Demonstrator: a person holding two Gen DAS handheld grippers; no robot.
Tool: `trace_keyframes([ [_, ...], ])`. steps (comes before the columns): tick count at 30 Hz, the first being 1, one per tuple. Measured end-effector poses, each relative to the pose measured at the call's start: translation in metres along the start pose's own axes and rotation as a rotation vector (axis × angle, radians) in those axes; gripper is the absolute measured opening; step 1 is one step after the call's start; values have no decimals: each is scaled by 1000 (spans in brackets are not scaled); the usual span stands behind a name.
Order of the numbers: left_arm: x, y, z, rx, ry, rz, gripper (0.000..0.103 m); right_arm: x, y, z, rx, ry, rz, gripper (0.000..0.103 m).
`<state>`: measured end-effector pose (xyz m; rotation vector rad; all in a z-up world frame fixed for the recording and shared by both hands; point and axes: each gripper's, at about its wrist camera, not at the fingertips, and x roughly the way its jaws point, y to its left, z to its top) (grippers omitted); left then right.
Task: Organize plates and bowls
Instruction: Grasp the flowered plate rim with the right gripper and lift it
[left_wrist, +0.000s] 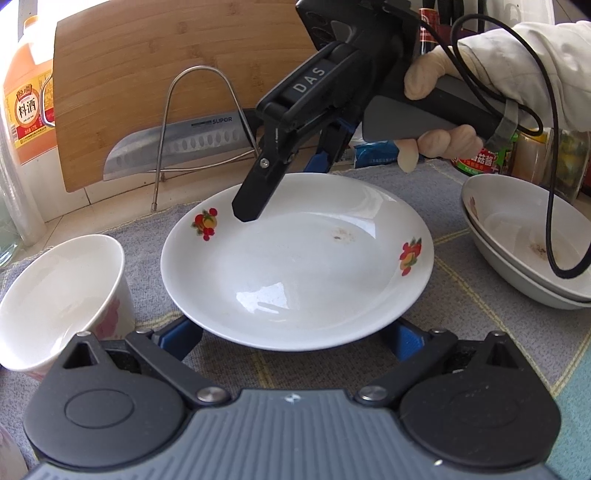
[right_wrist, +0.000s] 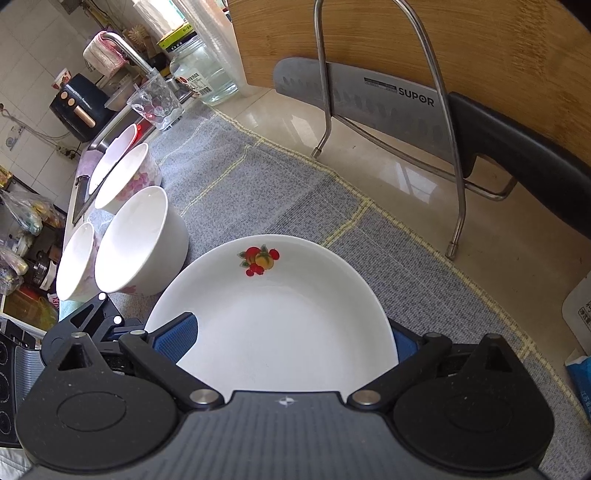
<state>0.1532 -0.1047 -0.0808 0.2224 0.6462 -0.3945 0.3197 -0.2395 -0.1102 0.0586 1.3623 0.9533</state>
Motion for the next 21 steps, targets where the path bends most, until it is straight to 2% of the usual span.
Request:
trace_keyframes([
  [14,-7,6,-2,21,36,-35,101,-4,14,-9,32,-12,-1,103],
  [21,-23,6,-3,44,40,-56,101,-10,27,-20,43,-24,0,103],
])
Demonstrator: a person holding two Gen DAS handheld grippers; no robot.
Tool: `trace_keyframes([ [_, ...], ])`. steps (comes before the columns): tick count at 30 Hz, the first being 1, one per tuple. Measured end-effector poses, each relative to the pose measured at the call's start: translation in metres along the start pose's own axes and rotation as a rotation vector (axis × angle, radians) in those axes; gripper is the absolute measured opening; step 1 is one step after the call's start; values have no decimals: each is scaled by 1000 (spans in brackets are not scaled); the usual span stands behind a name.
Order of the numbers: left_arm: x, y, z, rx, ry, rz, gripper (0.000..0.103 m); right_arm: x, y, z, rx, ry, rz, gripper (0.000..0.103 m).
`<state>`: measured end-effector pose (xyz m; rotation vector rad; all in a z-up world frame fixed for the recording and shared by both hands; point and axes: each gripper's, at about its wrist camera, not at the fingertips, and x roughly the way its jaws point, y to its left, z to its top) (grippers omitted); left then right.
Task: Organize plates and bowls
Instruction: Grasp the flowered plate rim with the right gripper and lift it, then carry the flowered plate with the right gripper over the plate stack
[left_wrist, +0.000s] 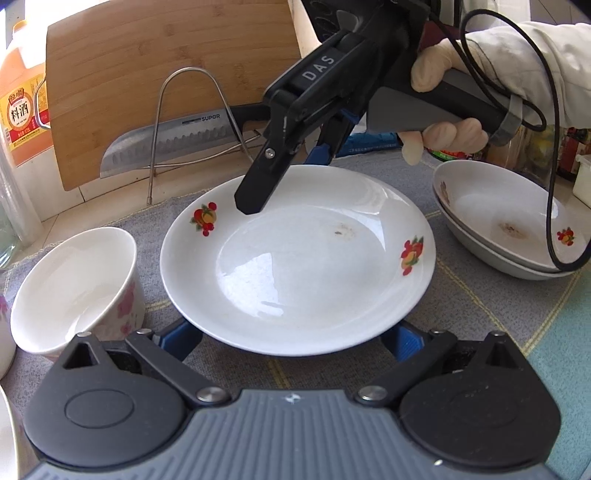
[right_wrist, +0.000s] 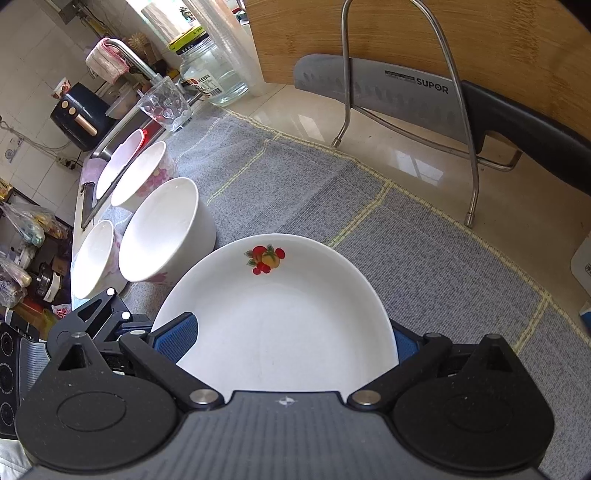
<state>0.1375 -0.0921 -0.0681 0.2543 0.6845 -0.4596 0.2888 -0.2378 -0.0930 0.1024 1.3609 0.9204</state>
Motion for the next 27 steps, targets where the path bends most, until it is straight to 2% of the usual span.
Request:
trace_keyframes([
  [27,-69,-25,6,125,-34,-101,101,-54,50,-63,64,-118,-55,103],
])
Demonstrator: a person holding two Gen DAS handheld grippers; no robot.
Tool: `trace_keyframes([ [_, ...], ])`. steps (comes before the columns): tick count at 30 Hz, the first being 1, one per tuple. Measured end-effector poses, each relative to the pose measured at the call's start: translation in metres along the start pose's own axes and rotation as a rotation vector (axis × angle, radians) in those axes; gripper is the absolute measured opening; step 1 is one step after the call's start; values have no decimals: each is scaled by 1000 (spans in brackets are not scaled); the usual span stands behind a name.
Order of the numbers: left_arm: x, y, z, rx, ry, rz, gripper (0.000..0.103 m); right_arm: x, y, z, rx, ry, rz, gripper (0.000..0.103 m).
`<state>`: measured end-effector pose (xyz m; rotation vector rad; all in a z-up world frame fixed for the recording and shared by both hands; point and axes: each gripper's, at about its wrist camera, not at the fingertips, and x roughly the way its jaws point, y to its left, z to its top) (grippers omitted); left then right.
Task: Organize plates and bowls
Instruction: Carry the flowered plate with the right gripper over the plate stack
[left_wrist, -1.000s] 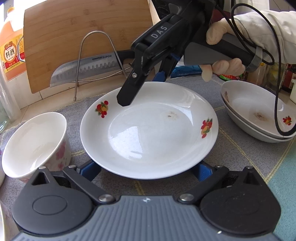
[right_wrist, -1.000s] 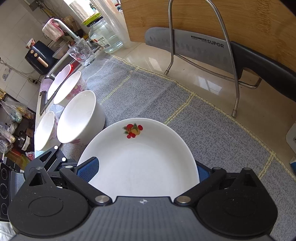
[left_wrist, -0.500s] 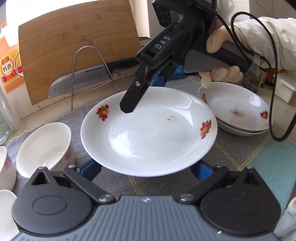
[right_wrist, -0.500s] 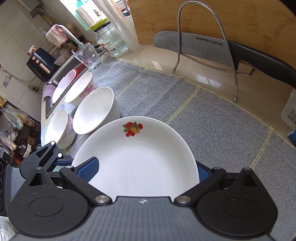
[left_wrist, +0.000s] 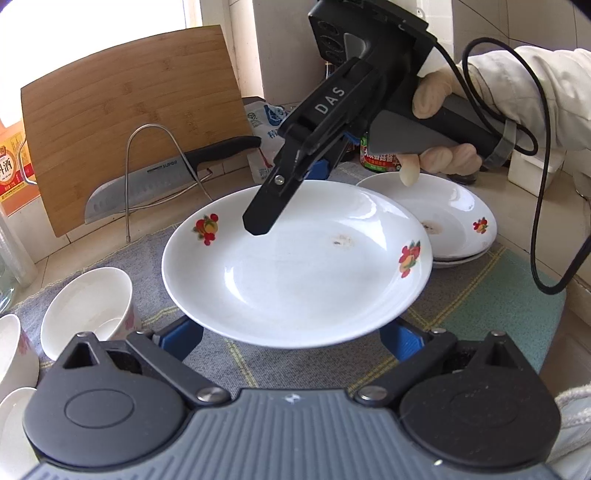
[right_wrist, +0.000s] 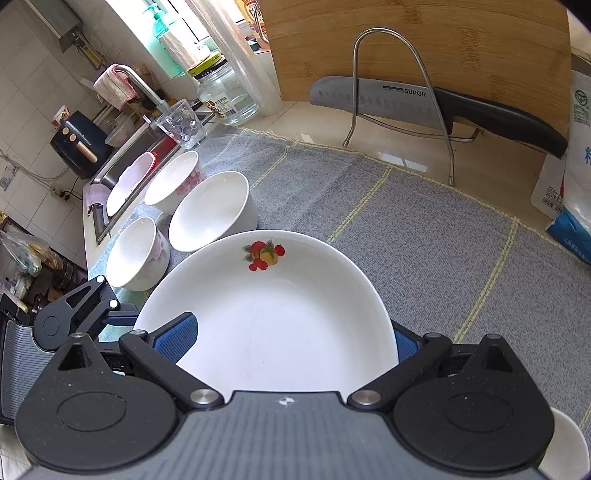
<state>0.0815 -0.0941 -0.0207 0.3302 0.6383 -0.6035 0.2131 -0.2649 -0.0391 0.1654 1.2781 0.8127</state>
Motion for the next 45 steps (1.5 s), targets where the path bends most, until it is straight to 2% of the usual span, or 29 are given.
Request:
trace_keyframes([
  [13,-3,-25,8,75,-16,-82,101,-33,-4,-38,68,-59,-54,103],
  [27,21,-58,26,152,-25,-191,101,-73,-31,-77,165,-120,-127,103],
  [45,50,-70,41,196,6,-269,101,-90,-65,-105,250,-145,-162,103],
])
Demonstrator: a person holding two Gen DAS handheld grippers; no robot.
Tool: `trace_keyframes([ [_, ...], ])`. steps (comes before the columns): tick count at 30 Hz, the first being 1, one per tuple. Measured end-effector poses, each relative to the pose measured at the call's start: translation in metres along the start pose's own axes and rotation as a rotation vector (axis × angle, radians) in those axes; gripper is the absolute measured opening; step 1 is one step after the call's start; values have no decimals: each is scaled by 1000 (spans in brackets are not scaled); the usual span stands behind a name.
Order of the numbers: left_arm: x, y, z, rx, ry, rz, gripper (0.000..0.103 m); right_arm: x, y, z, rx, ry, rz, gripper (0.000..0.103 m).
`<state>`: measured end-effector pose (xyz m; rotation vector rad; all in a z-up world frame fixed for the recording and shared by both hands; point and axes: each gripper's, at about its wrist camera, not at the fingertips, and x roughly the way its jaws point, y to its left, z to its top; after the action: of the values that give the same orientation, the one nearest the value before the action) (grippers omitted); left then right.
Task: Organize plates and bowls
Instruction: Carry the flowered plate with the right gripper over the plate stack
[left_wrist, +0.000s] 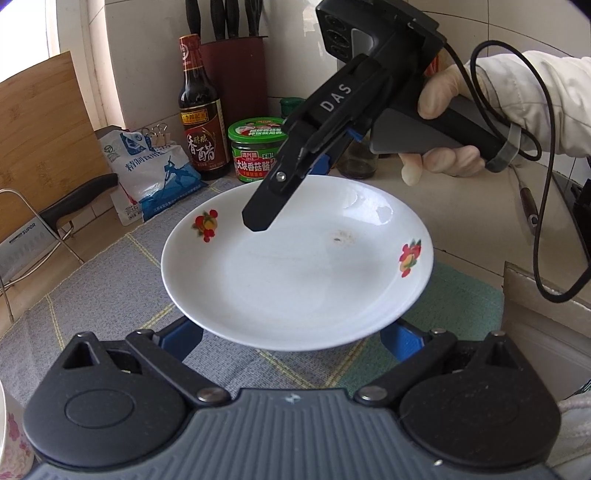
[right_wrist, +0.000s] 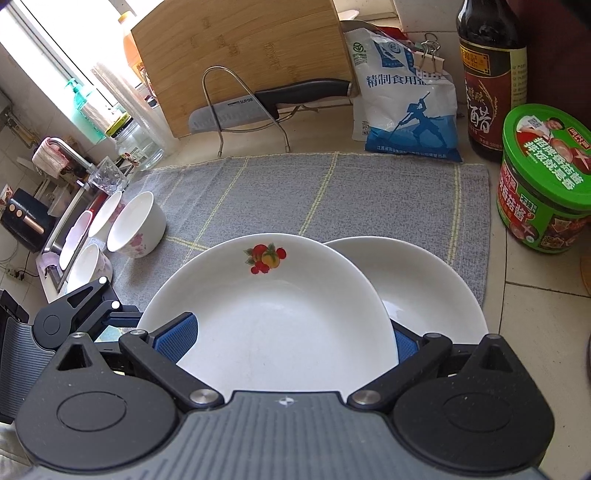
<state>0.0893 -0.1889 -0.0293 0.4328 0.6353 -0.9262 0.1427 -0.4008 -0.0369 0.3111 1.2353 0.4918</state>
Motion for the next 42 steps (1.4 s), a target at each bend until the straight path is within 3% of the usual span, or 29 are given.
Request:
trace_keyframes([
  [42,34,19,13,45,45,-64,101,-5,-34,-12,75,-20,-55,103],
])
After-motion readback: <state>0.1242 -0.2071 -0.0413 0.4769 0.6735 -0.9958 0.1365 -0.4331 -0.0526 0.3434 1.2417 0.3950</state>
